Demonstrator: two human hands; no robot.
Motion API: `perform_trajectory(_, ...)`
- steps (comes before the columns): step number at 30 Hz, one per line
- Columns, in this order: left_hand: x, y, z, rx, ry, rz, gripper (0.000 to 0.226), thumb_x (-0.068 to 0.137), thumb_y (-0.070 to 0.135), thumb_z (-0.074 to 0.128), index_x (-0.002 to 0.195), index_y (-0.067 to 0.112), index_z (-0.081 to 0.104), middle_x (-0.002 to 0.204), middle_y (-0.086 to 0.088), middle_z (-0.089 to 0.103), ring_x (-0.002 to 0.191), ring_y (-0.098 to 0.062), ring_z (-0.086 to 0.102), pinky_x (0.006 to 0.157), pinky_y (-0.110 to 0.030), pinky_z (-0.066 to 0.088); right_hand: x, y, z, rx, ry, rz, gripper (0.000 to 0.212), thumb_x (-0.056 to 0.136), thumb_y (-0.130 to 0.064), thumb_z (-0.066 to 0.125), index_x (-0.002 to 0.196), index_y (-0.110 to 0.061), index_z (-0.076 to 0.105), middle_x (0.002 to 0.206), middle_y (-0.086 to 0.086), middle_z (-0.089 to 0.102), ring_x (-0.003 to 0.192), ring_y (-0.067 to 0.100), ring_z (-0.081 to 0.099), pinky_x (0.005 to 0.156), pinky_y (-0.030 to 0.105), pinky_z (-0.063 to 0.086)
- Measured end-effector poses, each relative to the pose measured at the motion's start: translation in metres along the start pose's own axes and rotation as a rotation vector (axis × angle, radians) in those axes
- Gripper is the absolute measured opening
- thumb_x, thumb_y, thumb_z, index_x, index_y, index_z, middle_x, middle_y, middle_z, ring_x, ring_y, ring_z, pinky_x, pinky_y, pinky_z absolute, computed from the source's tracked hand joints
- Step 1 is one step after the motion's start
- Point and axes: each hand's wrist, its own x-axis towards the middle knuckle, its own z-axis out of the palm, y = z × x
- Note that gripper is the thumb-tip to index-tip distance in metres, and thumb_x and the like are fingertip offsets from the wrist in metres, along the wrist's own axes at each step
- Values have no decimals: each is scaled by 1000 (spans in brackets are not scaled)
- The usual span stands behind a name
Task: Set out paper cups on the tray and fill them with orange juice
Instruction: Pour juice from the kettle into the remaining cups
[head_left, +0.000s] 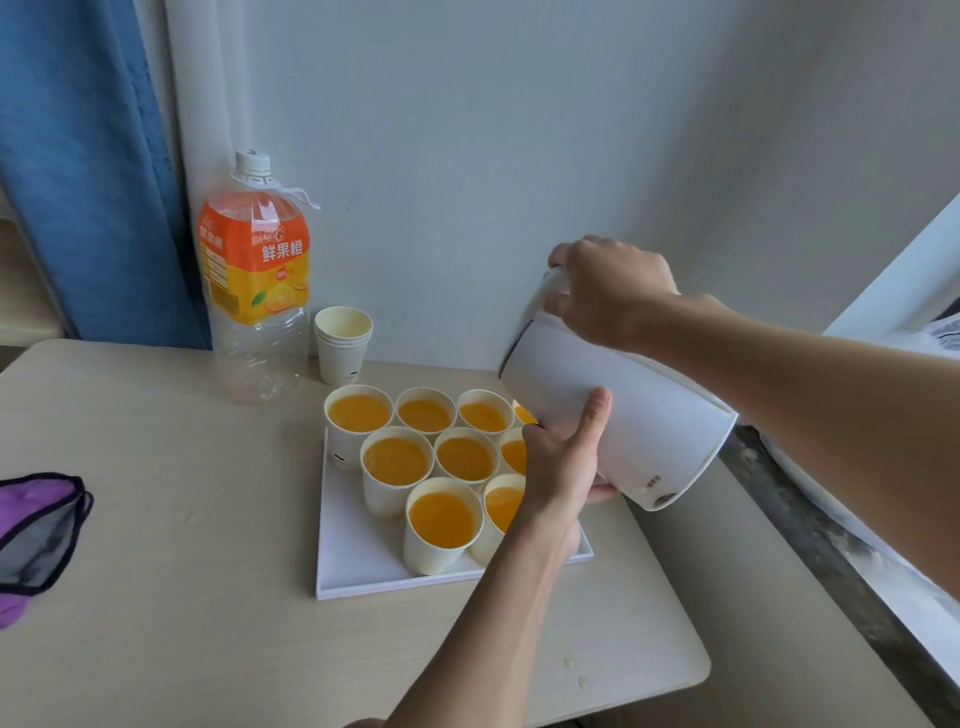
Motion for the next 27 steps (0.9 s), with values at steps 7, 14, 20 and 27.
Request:
perform_trajectory(7, 8, -4, 2, -100, -24, -2, 94, 64, 63, 79, 142, 23, 45, 125, -9, 68, 113, -33, 69, 85, -54, 62, 11, -14, 5, -84, -10, -91, 30, 96, -27, 55, 123, -14, 60, 121, 9, 61, 111, 33, 57, 78, 36, 41)
perform_trajectory(14, 8, -4, 1, -127, -50, -2, 87, 67, 58, 76, 141, 24, 45, 125, -12, 67, 113, -33, 69, 86, -52, 62, 13, -18, 6, -107, 9, -122, 29, 96, -26, 57, 122, -14, 61, 118, 10, 62, 108, 34, 58, 75, 35, 38)
perform_trajectory(20, 7, -5, 3, -138, -75, -14, 83, 68, 55, 75, 139, 24, 46, 124, -13, 67, 113, -34, 69, 86, -51, 62, 10, -17, 7, -117, 21, -127, 30, 95, -25, 58, 124, -14, 61, 118, 10, 63, 107, 33, 58, 75, 34, 38)
perform_trajectory(27, 10, -6, 0, -48, -23, 15, 85, 69, 61, 83, 139, 28, 47, 127, -7, 67, 114, -34, 67, 86, -57, 61, 2, -9, 6, -63, 48, -86, 33, 97, -29, 55, 126, -15, 58, 119, 10, 60, 108, 32, 56, 74, 34, 34)
